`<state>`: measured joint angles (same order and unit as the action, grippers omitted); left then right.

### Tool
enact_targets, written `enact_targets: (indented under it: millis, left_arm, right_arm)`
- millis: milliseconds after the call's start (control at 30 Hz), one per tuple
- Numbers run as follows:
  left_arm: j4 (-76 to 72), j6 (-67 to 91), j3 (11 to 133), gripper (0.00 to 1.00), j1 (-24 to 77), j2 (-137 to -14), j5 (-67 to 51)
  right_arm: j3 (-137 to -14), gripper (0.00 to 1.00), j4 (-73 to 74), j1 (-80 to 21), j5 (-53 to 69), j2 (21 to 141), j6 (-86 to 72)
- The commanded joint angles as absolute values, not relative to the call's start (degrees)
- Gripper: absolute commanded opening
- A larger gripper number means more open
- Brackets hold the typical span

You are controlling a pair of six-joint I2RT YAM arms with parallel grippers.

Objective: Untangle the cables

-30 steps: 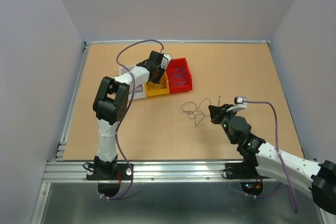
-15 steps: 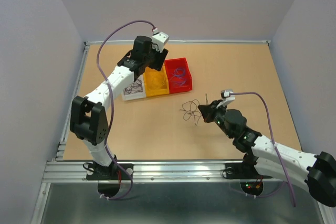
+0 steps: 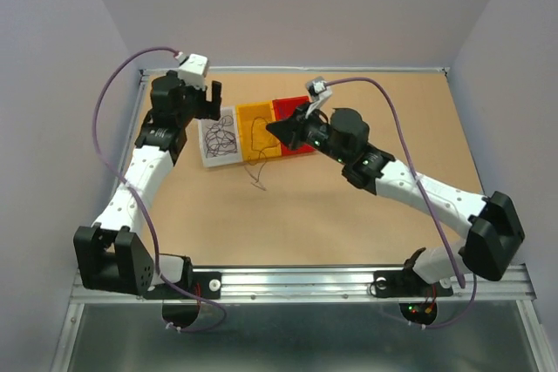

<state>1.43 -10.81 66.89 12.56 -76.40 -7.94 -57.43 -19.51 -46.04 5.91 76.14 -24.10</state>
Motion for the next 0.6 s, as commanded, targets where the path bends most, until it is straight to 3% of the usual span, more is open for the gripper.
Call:
enact_targets:
  millis: [0,267,567]
  left_arm:
    - [-9.4,-5.3,60.4,0.89,4.5,-68.8,-11.9]
    - [-18.3,3.7,54.4,0.90,-11.8,-63.8,-18.1]
    - [-24.5,6.6,50.0,0.89,-16.0,-65.8,-23.9]
  right_arm:
    - [-71.3,0.01,-17.8,-47.2,12.6,84.9,-23.3]
    - [-89.3,0.00,-18.2,-47.4,13.9,100.2,-22.7]
    - [-107.6,0.01,-17.9,-47.1,6.2,113.5,-18.8]
